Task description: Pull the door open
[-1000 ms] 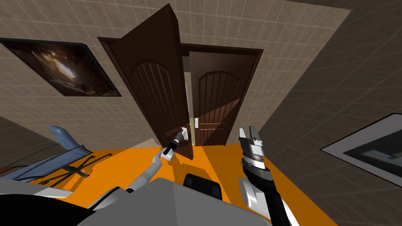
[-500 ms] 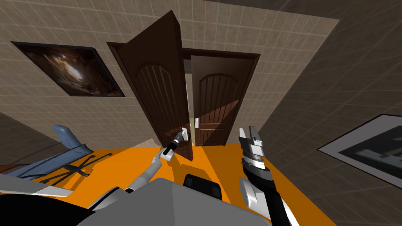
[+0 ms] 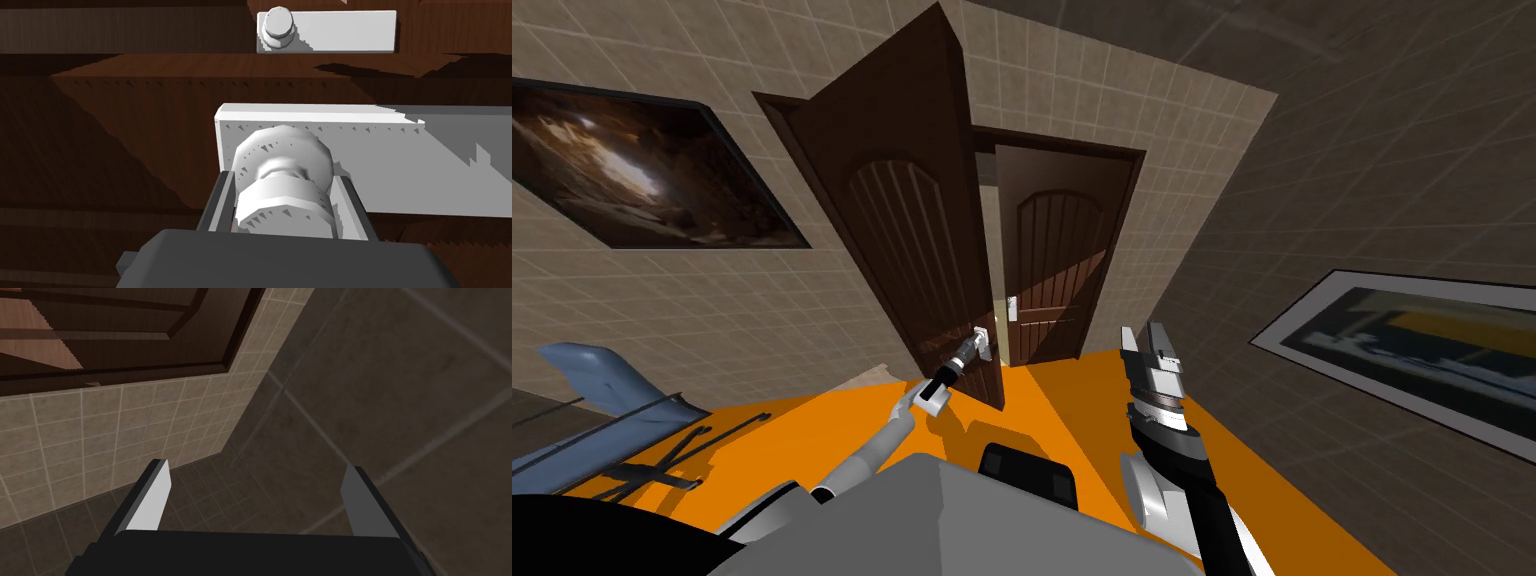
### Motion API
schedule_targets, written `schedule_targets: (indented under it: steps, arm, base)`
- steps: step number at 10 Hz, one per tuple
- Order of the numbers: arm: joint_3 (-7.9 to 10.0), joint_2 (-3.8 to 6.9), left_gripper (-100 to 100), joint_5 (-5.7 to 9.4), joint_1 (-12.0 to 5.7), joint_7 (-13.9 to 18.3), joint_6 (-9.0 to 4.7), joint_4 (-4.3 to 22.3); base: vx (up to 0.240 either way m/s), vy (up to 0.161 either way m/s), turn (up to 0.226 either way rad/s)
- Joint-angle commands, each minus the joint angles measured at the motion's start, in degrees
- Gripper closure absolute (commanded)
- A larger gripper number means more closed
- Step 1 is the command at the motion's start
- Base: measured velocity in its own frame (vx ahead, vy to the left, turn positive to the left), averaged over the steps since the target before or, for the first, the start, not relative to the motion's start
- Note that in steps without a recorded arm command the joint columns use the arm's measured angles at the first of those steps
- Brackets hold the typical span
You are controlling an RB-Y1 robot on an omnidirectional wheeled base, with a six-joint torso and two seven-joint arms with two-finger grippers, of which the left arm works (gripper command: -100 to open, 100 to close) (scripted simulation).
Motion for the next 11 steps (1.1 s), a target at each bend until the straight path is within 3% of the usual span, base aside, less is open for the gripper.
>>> schedule_targets:
  steps: [1, 5, 6, 11]
  arm:
    - [-1.43, 2.02, 100, 0.06, 1.14, 1.7, -1.39, -0.6]
    - [-4.44, 5.67, 100, 0.17, 3.17, 4.8, -3.8, -2.2]
    - [-4.18, 5.04, 100, 0.12, 2.99, 4.3, -3.25, -2.0]
    - [-6.63, 9.83, 100, 0.19, 5.82, 7.7, -8.61, -2.5]
  base:
    - [-0.218, 0.206, -0.242]
    - [-0.218, 0.134, -0.16]
    - [-0.097, 0.053, -0.037]
    - [-0.198, 0.117, -0.149]
